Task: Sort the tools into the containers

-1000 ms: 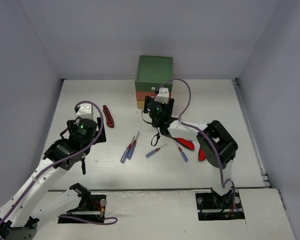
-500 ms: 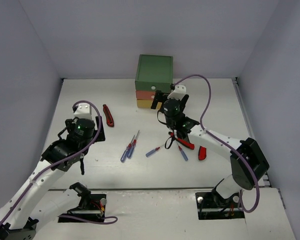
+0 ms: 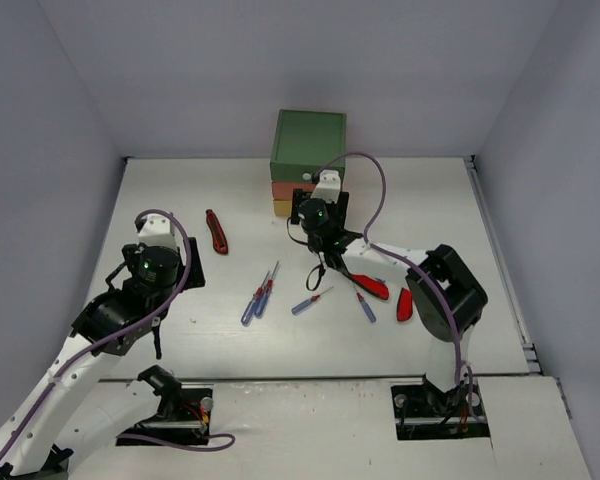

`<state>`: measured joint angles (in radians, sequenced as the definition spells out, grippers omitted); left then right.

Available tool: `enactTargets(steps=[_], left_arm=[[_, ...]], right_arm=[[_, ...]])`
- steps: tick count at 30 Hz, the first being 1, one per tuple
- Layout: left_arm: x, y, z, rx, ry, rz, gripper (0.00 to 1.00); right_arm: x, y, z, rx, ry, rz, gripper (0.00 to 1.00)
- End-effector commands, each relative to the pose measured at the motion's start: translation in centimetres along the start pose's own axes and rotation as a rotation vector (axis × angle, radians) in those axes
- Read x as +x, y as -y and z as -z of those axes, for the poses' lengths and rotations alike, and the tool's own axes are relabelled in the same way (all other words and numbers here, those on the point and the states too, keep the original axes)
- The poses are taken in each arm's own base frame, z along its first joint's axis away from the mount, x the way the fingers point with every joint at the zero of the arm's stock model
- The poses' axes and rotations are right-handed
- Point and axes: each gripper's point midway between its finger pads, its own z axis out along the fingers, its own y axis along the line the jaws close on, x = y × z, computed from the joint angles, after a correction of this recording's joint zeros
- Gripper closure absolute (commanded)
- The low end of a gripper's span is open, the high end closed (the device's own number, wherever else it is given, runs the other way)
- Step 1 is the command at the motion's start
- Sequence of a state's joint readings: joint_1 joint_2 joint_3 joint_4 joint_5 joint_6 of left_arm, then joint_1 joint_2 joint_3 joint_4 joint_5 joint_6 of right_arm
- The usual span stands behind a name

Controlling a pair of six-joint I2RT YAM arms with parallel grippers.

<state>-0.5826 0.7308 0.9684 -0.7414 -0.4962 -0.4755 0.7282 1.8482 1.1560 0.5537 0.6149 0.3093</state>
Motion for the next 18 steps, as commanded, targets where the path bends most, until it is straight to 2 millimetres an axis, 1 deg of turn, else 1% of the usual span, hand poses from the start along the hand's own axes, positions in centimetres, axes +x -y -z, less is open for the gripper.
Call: enactTargets(steps=[1, 3, 5, 9, 14, 18], left_arm=[[-1.0, -0.1, -0.2, -0.010, 0.041, 0.017, 0.25], [-0.9, 0.0, -0.3, -0.010, 0.037, 0.010, 0.25], [-0.9, 0.1, -0.4, -0.009, 0.030, -0.005, 0.25], [-1.4, 0.2, -0.4, -0.008, 0.031, -0.023, 0.25], [-1.7, 0.1, -0.2, -0.008, 0.042, -0.017, 0.25], [-1.6, 0.2, 0.0, 0.006, 0.045, 0.008, 0.25]], right_arm=[[-5.3, -1.9, -1.1, 0.030, 0.152, -0.102, 0.27], [-5.8, -2.0, -1.8, 0.048, 0.167, -0.107, 0.27], [-5.2, -2.1, -2.6, 0.061, 0.160, -0.101, 0.28], [-5.0, -1.8, -3.8, 0.067, 0.157, -0.119, 0.32], [-5.4, -2.2, -4.7, 0.035, 0.154, -0.133, 0.35], [-5.7, -2.2, -4.9, 0.026, 0.151, -0.140, 0.37]])
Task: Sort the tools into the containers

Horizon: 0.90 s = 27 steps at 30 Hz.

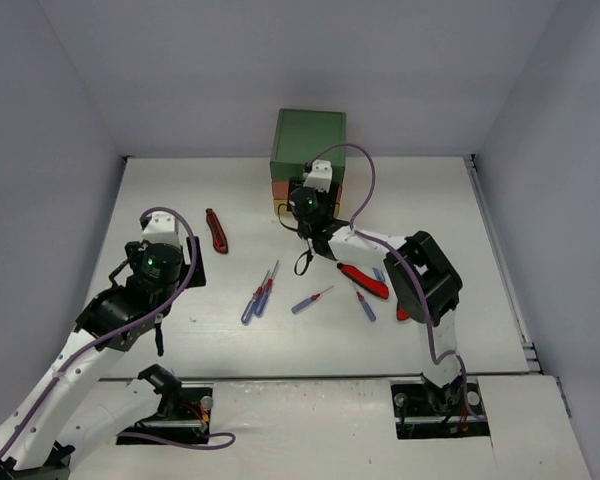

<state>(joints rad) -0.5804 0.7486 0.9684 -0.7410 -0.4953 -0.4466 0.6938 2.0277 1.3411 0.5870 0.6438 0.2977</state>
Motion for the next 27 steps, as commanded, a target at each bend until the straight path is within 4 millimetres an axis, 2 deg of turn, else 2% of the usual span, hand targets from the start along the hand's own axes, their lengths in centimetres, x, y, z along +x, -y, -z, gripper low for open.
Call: enactTargets(steps=[1, 11, 16, 27], left_arm=[[-1.8, 0.2, 0.4, 0.013, 0.058, 0.047, 0.25], [-1.6, 0.4, 0.3, 0.022, 0.051, 0.052, 0.25], [-1.1, 0.8, 0.1, 0.039, 0.035, 0.055, 0.25], [-0.6, 0.6, 0.3, 0.041, 0.038, 0.066, 0.25]], right_arm=[[-5.2, -1.2, -0.5, -0.026, 0.105, -0.122, 0.37], [-4.0, -0.9, -1.9, -0.028, 0.047, -0.189, 0.39], [-3.6, -0.8, -2.2, -0.028, 0.027, -0.258, 0.45], [-3.9, -0.3, -2.7, -0.017, 0.029, -0.287, 0.46]])
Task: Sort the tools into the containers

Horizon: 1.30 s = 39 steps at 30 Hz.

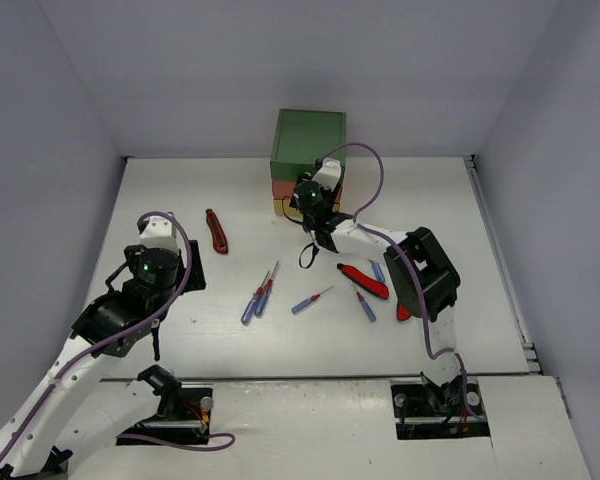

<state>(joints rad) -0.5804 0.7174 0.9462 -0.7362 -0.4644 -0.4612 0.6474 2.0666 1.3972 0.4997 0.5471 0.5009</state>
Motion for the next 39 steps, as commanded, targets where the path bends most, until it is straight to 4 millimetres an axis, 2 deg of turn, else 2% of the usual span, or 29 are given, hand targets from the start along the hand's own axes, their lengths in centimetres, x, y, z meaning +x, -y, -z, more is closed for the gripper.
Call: enactTargets(steps=[1, 3, 10, 15, 21, 25, 31, 33, 39], left_arm=[[-1.1, 0.3, 0.0, 0.008, 0.040, 0.044, 0.25], [-1.0, 0.2, 0.0, 0.007, 0.039, 0.044, 0.25], [-0.8, 0.0, 0.1, 0.007, 0.041, 0.040, 0.25], [-0.7, 0.0, 0.1, 0.009, 0.042, 0.035, 0.25], [-0.4, 0.0, 0.1, 0.015, 0.038, 0.031, 0.25], [-0.4, -0.1, 0.3, 0.018, 0.040, 0.031, 0.25], [-0.4, 0.0, 0.4, 0.028, 0.042, 0.036, 0.25], [-0.4, 0.0, 0.5, 0.029, 0.045, 0.037, 0.25], [-0.5, 0.0, 0.6, 0.035, 0.045, 0.037, 0.25]], right_arm=[[-5.2, -0.9, -0.6, -0.011, 0.111, -0.114, 0.47], [-5.4, -0.9, -0.6, -0.013, 0.114, -0.110, 0.47], [-5.8, -1.0, -0.7, -0.019, 0.117, -0.118, 0.58], [-5.8, -1.2, -0.5, -0.026, 0.117, -0.119, 0.69], [-5.4, -1.3, 0.0, -0.023, 0.114, -0.106, 0.87], [-4.7, -1.3, 0.6, -0.016, 0.111, -0.109, 0.93], [-2.6, -1.4, 2.8, -0.021, 0.085, -0.102, 0.95], [-1.5, -0.9, 3.6, -0.010, 0.072, -0.097, 0.95], [0.6, -0.1, 7.1, -0.017, 0.040, -0.090, 0.95]])
